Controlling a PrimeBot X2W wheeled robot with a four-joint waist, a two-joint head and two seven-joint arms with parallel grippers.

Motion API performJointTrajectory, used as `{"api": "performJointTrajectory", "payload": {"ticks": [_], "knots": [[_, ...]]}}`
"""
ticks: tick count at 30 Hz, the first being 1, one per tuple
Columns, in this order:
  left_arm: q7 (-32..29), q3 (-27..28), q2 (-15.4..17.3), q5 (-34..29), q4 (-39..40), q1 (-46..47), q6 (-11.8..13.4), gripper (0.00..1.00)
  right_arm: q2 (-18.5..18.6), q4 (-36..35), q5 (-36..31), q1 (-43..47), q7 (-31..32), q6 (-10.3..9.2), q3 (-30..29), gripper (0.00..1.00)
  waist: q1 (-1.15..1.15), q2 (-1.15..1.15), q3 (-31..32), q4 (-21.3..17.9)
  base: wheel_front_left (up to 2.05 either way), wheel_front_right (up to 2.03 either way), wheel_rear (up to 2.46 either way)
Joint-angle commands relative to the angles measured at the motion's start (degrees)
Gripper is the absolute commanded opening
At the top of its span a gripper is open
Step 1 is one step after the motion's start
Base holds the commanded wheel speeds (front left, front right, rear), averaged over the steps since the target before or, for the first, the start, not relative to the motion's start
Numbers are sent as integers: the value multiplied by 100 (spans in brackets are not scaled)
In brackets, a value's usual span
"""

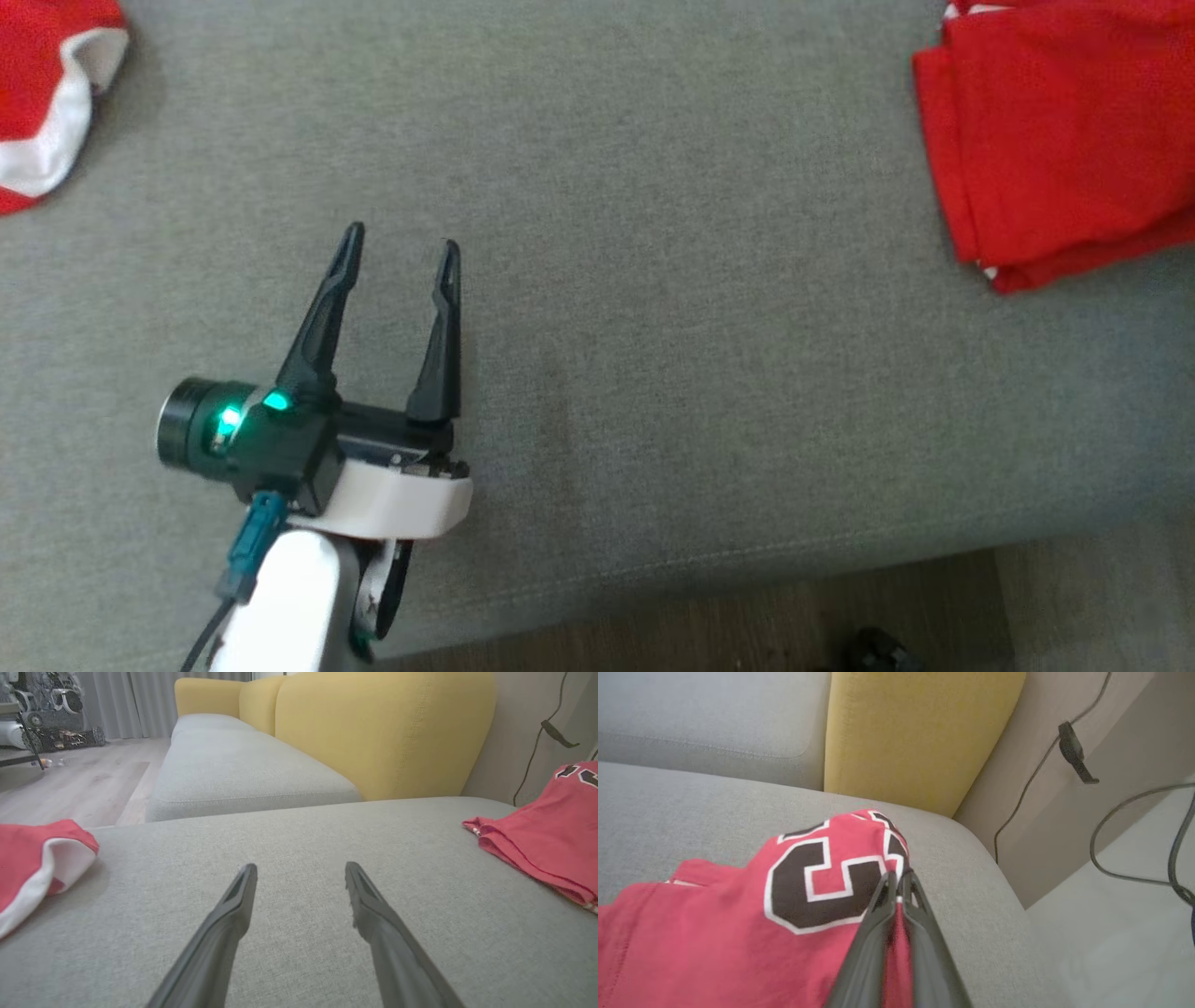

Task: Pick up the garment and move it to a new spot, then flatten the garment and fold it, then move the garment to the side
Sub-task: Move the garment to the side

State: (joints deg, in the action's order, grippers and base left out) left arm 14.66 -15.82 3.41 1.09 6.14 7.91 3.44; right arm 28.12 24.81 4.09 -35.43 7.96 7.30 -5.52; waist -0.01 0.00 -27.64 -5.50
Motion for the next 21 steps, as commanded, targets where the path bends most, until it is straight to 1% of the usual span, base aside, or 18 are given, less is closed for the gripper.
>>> {"api": "performJointTrajectory", "payload": {"ticks": [1, 4, 8, 12, 13, 18, 19, 20, 21], "knots": [[34, 168, 34, -51, 215, 125, -50, 100, 242, -375, -81, -31, 27, 19, 46, 0, 1, 0, -173, -74, 0, 0, 0], [34, 139, 37, -67, 220, 216, -85, 100, 304, -716, -298, -9, 97, 19, -137, 0, 1, 0, -307, -76, 0, 0, 0], [34, 131, 47, -64, 194, 284, -110, 100, 258, -1087, -639, 89, 200, 19, -366, 0, 1, 0, -403, -85, 0, 0, 0], [34, 131, 53, -52, 169, 320, -131, 100, 194, -1359, -1007, 214, 303, 19, -495, 0, 1, 0, -447, -73, 0, 0, 0], [34, 131, 53, -52, 169, 320, -131, 100, 194, -1359, -1007, 214, 303, 19, -495, 0, 1, 0, -447, -73, 0, 0, 0], [34, 103, 39, -41, 187, 354, -110, 100, 121, -1618, -1590, 364, 309, 19, -789, 0, 1, 0, -480, -20, 0, 0, 0], [34, 96, 35, -36, 184, 364, -110, 100, 72, -1672, -1707, 382, 299, 19, -884, 9, 1, 0, -486, -5, 0, 0, 0], [34, 90, 32, -29, 178, 374, -111, 100, 15, -1726, -1822, 392, 262, 19, -993, 31, 1, 0, -486, 11, 0, 0, 0], [34, 82, 29, -21, 168, 384, -113, 100, -25, -1766, -1939, 398, 185, 19, -1093, 71, 1, 0, -480, 34, 0, 0, 0]]}}
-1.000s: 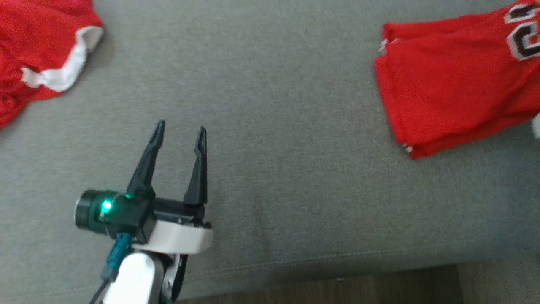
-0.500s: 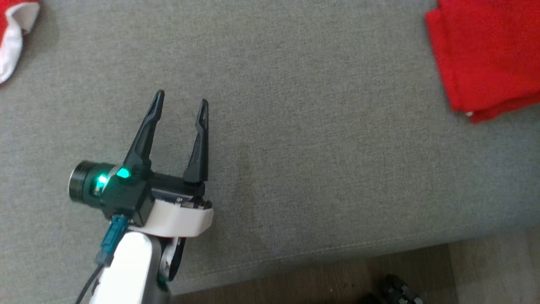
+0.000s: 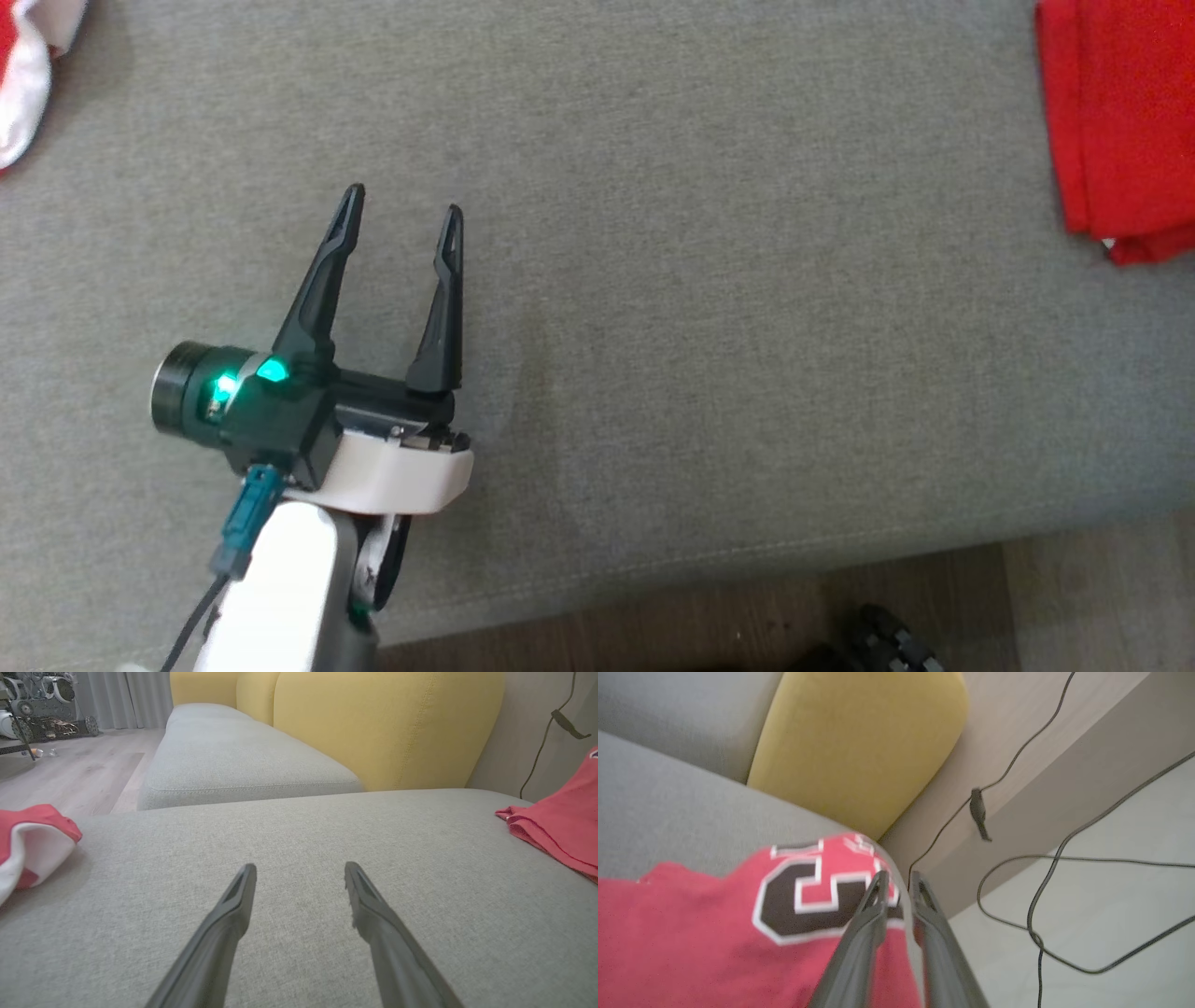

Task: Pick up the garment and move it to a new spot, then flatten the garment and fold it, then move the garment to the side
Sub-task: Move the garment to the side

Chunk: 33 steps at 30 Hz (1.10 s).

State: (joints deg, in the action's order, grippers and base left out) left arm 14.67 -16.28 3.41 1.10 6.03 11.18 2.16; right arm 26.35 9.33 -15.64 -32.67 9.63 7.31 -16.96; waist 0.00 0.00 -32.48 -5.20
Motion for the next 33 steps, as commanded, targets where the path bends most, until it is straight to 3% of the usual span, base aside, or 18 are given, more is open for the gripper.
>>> {"api": "performJointTrajectory", "payload": {"ticks": [1, 5, 9, 14, 20, 28, 33], "knots": [[33, 121, 25, -12, 166, 65, 11, 100, 96, -263, -68, 111, -113, 18, -49, 100, 0, 0, 17, 26, 0, 0, 0], [33, 119, 9, 24, 123, 51, 31, 100, -238, -352, -443, 76, -781, 18, -285, 100, 0, 0, 178, 133, 0, 0, 0], [33, 129, -5, 36, 88, -16, 75, 100, -727, -292, -577, 129, -1564, 18, -130, 100, 0, 0, 470, 261, 0, 0, 0], [33, 176, -20, 84, 8, -266, 179, 100, -1388, 362, -28, 391, -2238, 18, 497, 100, 0, 0, 1053, 452, 0, 0, 0], [33, 317, -37, 171, -56, -761, 362, 100, -2064, 1050, 882, 966, -2457, 18, 1330, 100, 0, 0, 1894, 727, 0, 0, 0], [33, 559, -46, 234, 87, -1267, 392, 100, -2309, 398, 1307, 1988, -2461, 18, 2065, 100, 0, 0, 2601, 874, 0, 0, 0], [33, 707, -48, 149, 156, -1622, 443, 100, -2342, 61, 1492, 2634, -2462, 18, 2177, 100, 0, 0, 2898, 857, 0, 0, 0]]}}
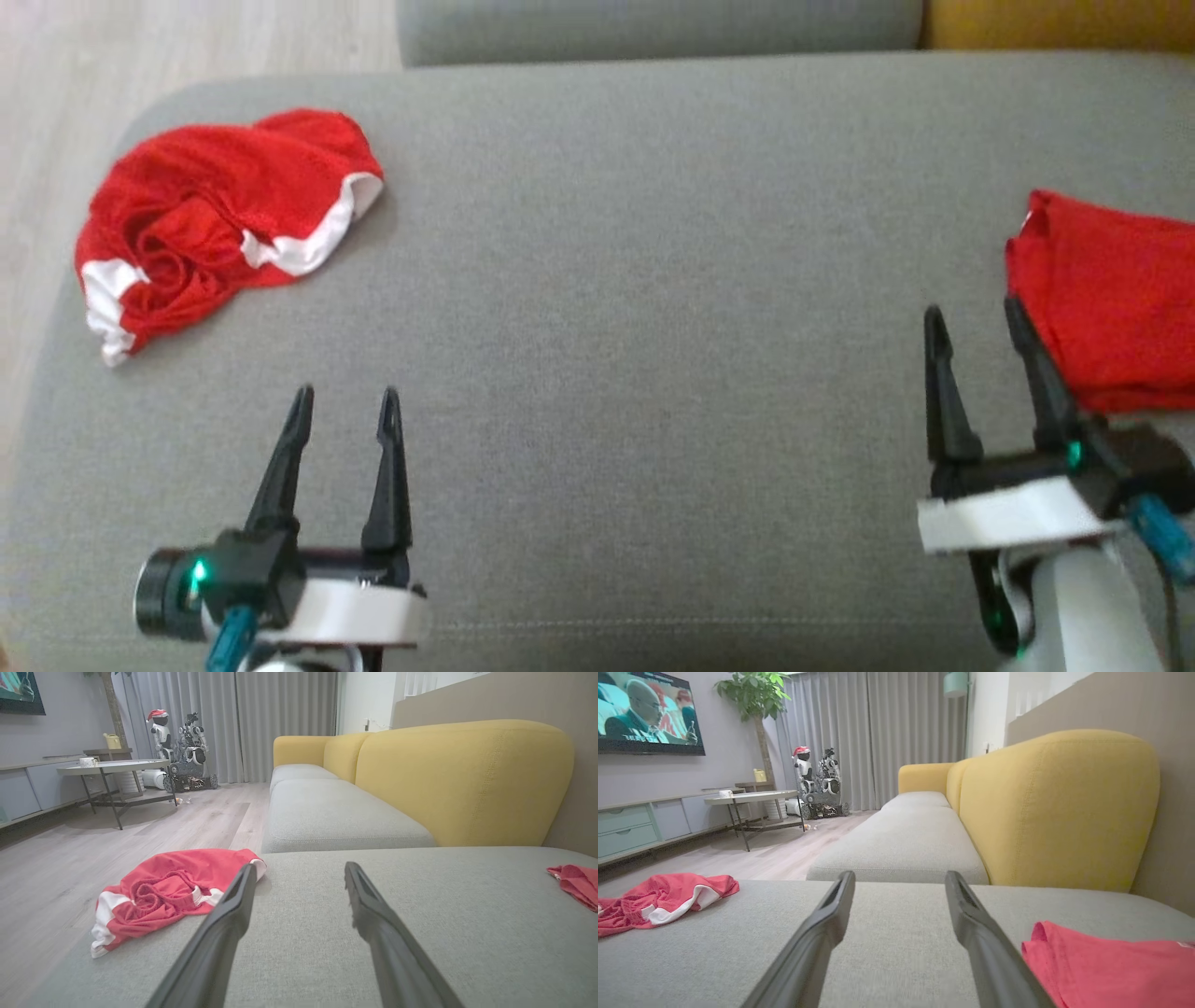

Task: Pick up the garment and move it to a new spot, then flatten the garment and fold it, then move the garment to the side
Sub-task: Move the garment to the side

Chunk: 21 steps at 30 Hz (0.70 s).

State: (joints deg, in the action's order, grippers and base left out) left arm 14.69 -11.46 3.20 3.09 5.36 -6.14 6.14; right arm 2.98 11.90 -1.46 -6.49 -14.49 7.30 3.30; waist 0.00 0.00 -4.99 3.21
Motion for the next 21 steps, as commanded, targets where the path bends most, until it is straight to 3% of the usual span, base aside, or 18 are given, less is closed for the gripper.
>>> {"api": "performJointTrajectory", "payload": {"ticks": [1, 10, 21], "knots": [[30, 235, -27, -54, 249, 57, 44, 100, -6, -231, 138, 125, -50, 19, 175, 100, 0, 0, 195, 10, 0, 0, 0], [30, 318, -30, 10, -80, -328, -83, 100, -9, -321, 416, 821, -51, 19, 278, 100, 0, 0, 482, -96, 0, 0, 0], [31, 365, -32, 36, -221, -346, -143, 100, -10, -275, 452, 822, -51, 19, 312, 100, 0, 0, 564, -177, 0, 0, 0]]}}
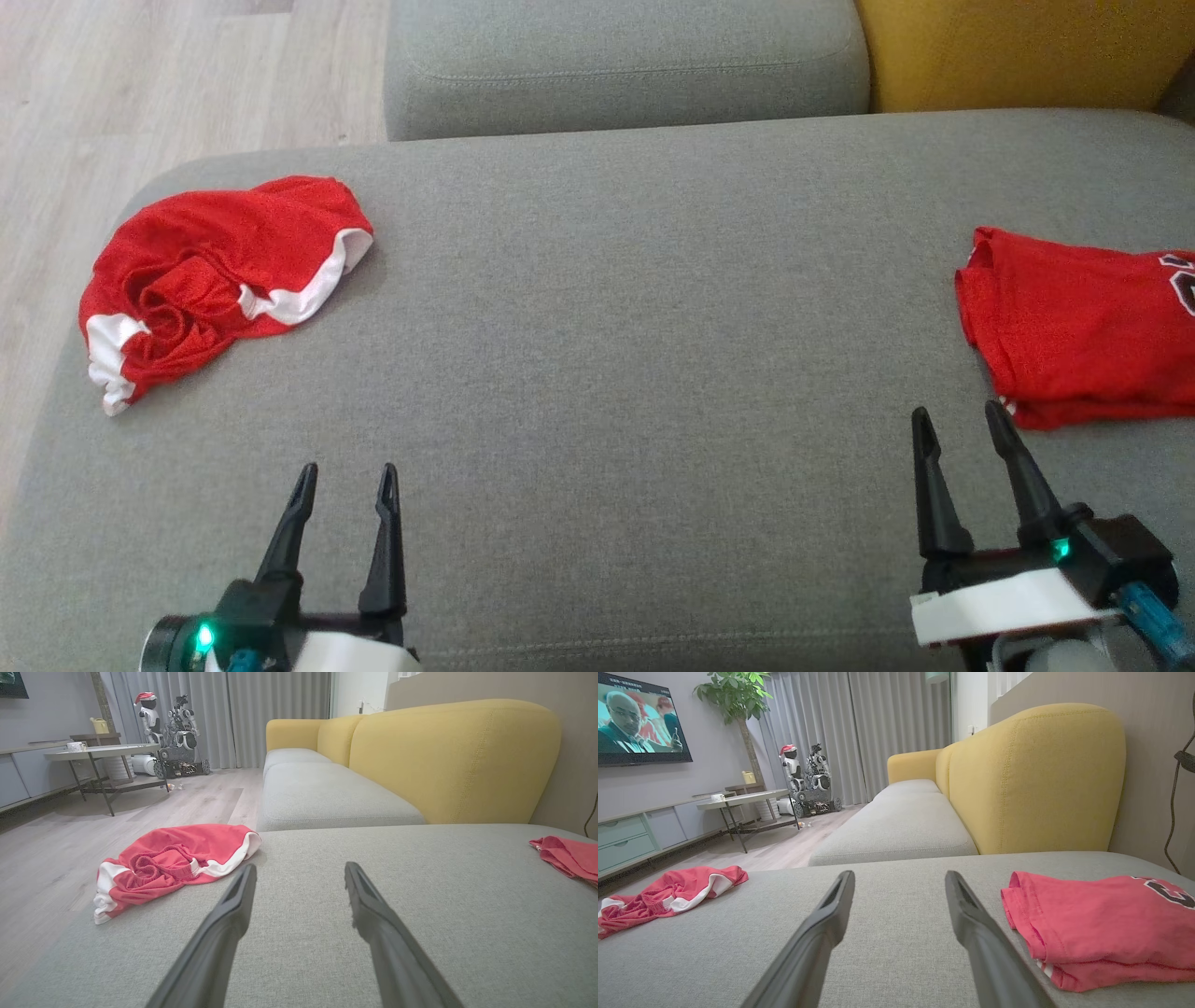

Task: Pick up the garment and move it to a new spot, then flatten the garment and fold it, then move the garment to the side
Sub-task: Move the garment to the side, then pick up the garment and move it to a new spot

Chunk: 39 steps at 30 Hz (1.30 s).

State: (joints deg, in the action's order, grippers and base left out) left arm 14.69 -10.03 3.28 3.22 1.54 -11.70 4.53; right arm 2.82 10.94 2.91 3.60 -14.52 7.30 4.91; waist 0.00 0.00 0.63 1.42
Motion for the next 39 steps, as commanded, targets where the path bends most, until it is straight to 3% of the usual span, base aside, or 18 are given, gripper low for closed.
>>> {"api": "performJointTrajectory", "payload": {"ticks": [1, 11, 26, 39], "knots": [[31, 219, -39, 30, 154, 207, 22, 100, 7, -179, 16, -183, -48, 19, 154, 100, 0, 0, 6, 6, 0, 0, 0], [31, 243, -40, 91, 272, 240, 164, 100, 6, -204, 146, -151, -48, 19, 194, 100, 0, 0, -12, 244, 0, 0, 0], [31, 321, -40, -23, 523, 108, 312, 100, 6, -168, 314, -34, -48, 19, 546, 100, 0, 0, 132, 1613, 0, 0, 0], [31, 429, -40, -93, 597, 30, 274, 100, 6, -83, 337, 35, -48, 19, 624, 100, 0, 0, 233, 2310, 0, 0, 0]]}}
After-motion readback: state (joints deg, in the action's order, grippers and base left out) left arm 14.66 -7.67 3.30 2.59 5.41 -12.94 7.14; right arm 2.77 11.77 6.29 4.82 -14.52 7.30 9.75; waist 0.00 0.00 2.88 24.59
